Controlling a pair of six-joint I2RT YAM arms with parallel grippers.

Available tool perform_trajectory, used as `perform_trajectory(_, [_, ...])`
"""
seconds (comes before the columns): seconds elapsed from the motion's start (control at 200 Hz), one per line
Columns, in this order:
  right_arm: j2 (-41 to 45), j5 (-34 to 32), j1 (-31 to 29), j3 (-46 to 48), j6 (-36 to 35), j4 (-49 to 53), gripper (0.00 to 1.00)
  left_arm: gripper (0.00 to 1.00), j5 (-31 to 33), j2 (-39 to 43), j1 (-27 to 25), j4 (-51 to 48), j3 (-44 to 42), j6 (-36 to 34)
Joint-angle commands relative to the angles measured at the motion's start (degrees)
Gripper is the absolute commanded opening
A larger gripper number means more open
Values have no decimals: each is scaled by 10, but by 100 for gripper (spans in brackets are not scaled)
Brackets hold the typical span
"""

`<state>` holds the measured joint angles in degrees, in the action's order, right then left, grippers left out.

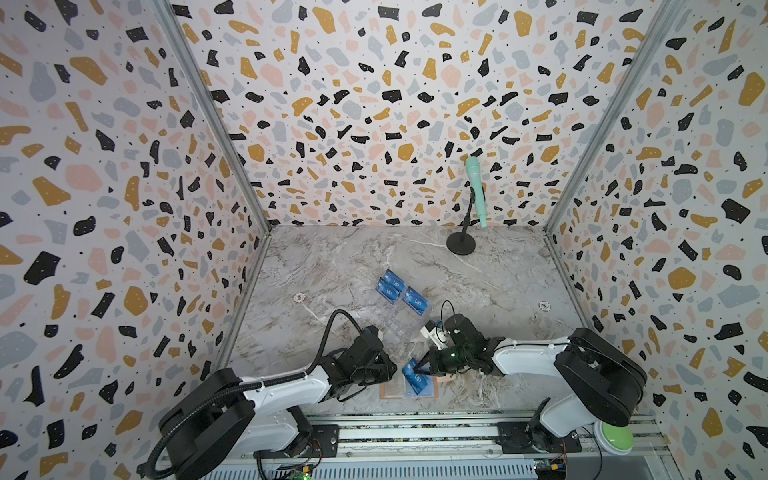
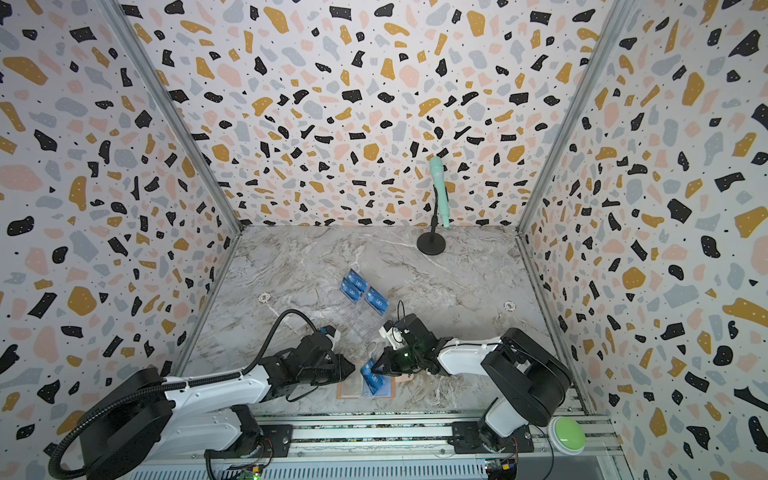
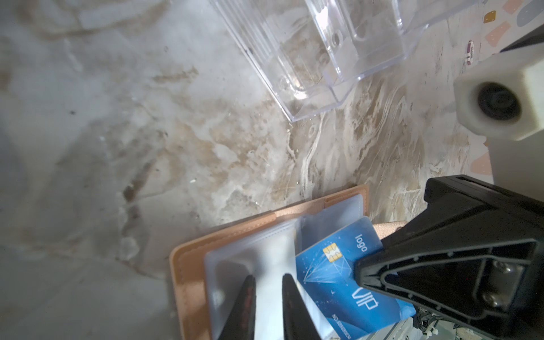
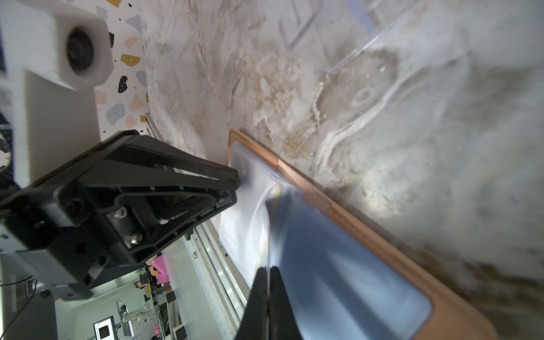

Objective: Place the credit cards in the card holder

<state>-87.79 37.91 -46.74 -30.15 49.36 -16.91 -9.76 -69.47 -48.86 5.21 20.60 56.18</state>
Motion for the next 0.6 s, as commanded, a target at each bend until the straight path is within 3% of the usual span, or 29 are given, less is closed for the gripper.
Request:
perform_trajectory(0.0, [-1,-8,-4,-5,6,0,0,20,11,3,-1,-19,-13,-2])
perform_trajectory(0.596, [28,-16,-25,49,37,-22,0,20,11,-3,-1,-18,-6,-3])
